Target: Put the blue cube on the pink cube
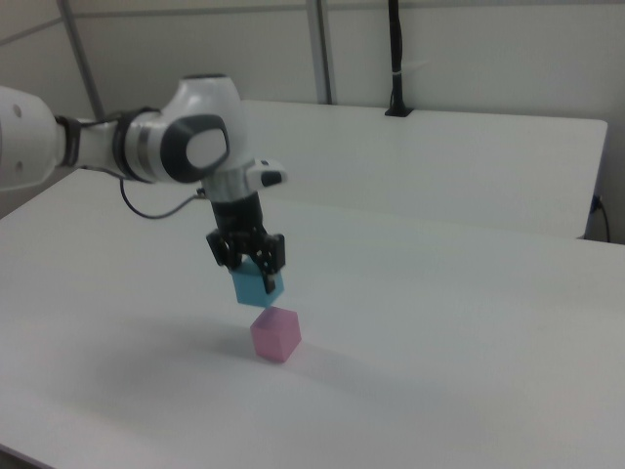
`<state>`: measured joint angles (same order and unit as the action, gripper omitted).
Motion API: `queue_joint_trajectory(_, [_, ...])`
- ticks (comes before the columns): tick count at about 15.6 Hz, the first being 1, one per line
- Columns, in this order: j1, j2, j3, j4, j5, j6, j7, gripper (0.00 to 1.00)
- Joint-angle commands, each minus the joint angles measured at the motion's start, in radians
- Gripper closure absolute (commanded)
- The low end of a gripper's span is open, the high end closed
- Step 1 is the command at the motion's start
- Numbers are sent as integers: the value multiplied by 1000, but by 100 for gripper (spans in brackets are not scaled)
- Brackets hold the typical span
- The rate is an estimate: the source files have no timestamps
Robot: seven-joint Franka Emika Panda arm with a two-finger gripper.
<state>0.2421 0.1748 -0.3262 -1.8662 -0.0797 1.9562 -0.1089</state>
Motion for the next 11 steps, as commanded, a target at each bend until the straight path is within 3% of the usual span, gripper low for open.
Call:
queue_joint_trajectory(1, [-33, -28, 0, -73, -25, 73, -57, 82])
queue_joint_trajectory(4, [-46, -15, -1, -74, -26, 75, -68, 80])
queue_joint_trajectory(6, [-50, -15, -1, -80, -25, 75, -68, 71])
queue_joint_trajectory(10, [-46, -9, -1, -82, -17, 75, -20, 19])
queue_joint_trajectory(11, [-46, -8, -1, -83, -17, 75, 9, 0])
